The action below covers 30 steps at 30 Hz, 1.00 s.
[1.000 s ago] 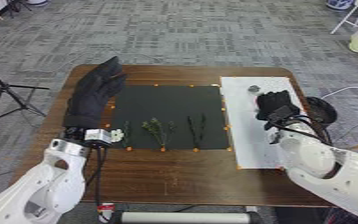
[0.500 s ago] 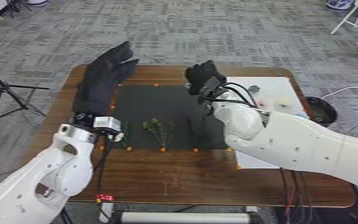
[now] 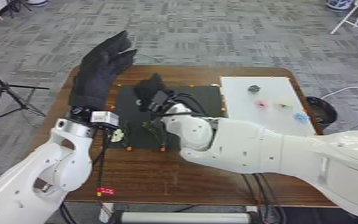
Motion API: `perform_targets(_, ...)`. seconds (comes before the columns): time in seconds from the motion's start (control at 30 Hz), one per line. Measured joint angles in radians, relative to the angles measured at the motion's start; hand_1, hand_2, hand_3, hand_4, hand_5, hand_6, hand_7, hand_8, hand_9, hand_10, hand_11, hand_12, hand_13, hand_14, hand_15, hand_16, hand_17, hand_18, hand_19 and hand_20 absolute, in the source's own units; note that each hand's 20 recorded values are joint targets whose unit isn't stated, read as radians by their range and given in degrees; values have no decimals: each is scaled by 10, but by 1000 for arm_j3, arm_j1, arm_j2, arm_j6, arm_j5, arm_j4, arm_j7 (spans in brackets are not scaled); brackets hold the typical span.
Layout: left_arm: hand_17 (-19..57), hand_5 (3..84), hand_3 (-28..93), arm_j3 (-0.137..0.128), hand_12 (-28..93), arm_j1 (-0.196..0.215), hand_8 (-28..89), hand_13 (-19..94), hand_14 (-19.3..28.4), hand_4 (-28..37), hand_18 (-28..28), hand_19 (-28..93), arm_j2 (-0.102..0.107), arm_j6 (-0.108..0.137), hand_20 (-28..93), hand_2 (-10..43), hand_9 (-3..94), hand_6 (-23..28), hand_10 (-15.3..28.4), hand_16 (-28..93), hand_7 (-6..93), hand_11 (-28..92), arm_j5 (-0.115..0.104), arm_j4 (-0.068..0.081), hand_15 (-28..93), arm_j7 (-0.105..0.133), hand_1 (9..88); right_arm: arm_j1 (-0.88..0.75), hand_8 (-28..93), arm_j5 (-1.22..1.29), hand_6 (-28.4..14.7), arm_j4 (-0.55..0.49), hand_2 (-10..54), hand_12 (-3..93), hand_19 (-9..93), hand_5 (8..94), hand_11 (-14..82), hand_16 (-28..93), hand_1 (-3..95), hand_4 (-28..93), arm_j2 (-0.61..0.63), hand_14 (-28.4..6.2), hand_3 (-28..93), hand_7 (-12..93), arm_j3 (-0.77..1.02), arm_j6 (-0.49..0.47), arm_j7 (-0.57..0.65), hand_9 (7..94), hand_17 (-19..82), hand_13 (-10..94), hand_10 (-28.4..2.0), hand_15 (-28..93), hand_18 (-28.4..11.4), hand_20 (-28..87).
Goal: Arrange flowers
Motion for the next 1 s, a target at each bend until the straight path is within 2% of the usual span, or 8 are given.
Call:
perform_targets(0.37, -96, 333, 674, 65, 195, -70, -69, 206, 147, -249, 201, 380, 2, 0, 124, -10, 252, 33, 121, 64, 153, 188, -2, 8, 272, 21, 250, 9, 33, -26, 21, 58, -95, 543, 878, 715, 283, 396, 476, -265, -87, -76, 841, 521, -60, 22, 0, 804, 310, 645, -62, 796, -199, 578)
perform_targets(0.6, -99, 333, 675, 74, 196, -94, -69, 206, 148, -251, 205, 384, -2, -1, 126, -10, 255, 34, 123, 64, 154, 186, -4, 8, 277, 37, 250, 31, 19, -46, 23, 98, -95, 544, 878, 716, 276, 391, 483, -279, -123, -78, 837, 523, -105, 33, 30, 803, 310, 643, -61, 801, -199, 578)
perform_targets(0.93, -99, 334, 679, 134, 196, -153, -69, 205, 147, -254, 206, 387, -16, 8, 124, -10, 256, 34, 125, 61, 155, 183, -10, 27, 279, 58, 248, 48, 42, -59, 33, 161, -95, 544, 880, 693, 259, 389, 475, -282, -176, -80, 829, 518, -145, 45, 50, 795, 310, 635, -53, 806, -199, 578)
perform_targets(1.0, -99, 334, 678, 136, 196, -158, -70, 205, 147, -254, 206, 387, -21, 10, 124, -10, 256, 34, 126, 60, 155, 182, -11, 28, 277, 59, 249, 48, 43, -59, 33, 168, -95, 540, 881, 685, 251, 390, 468, -282, -181, -81, 814, 502, -145, 43, 50, 788, 308, 630, -49, 809, -199, 579)
